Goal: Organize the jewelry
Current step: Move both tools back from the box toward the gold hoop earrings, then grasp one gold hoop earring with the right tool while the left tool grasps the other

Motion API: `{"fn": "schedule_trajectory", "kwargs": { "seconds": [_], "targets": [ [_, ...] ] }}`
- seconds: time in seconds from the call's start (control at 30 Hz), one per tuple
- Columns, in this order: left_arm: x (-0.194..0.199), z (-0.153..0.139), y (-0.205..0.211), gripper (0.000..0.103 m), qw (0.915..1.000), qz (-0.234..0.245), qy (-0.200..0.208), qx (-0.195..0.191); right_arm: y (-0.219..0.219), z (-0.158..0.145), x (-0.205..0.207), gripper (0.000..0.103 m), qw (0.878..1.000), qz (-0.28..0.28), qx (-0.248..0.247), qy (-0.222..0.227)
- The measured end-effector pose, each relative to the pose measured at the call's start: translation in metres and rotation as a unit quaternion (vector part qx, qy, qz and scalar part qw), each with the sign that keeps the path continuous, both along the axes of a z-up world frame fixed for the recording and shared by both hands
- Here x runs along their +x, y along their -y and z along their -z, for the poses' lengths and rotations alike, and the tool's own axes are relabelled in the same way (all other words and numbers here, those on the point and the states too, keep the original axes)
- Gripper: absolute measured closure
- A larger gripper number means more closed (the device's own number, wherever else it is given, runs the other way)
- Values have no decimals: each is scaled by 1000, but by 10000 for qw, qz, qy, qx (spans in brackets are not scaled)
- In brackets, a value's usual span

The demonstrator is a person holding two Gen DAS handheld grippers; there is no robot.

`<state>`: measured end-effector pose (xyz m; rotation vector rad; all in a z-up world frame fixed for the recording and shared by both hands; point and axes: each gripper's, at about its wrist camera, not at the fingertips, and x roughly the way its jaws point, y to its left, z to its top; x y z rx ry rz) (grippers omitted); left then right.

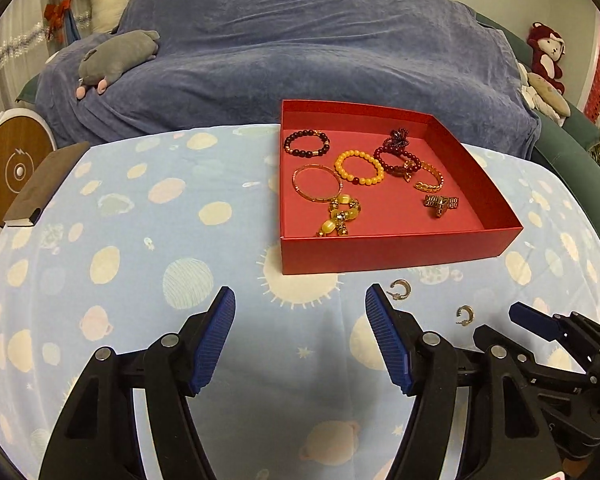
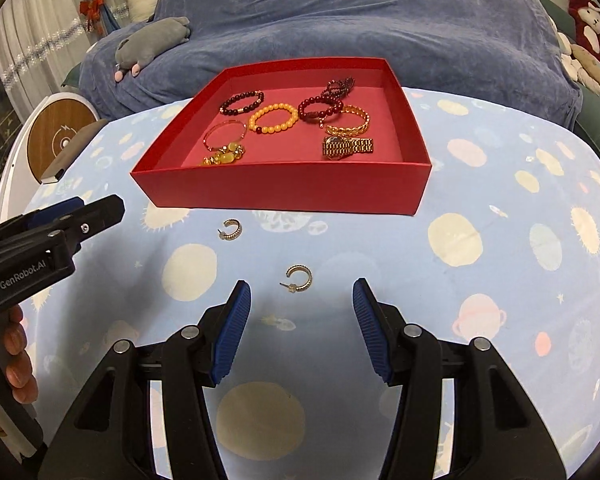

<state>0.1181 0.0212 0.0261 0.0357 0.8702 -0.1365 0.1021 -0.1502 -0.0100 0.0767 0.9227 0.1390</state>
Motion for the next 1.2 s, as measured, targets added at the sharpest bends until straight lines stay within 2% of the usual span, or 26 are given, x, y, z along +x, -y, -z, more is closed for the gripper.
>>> {"fn": "schedule_trajectory", "kwargs": {
  "seconds": [0.17, 0.5, 0.77, 0.93, 1.2],
  "targets": [
    [3, 6, -4, 38, 10000, -49, -79, 8, -4, 11, 9, 52, 9999, -34, 41, -136],
    [4, 9, -7, 37, 9999, -35, -153, -3, -13, 17, 19, 55, 9999, -64, -91, -115],
    [4, 9, -11, 37, 9998, -94, -164, -29, -14, 19, 23, 67, 9997, -35, -252, -61],
    [5, 13, -8, 37, 9998, -22, -194, -11, -15, 19, 21, 83, 9992, -85, -401, -37],
    [5, 17, 10, 36, 9993, 285, -202, -99, -8, 17, 12, 83, 9992, -98, -369, -101]
  ]
}}
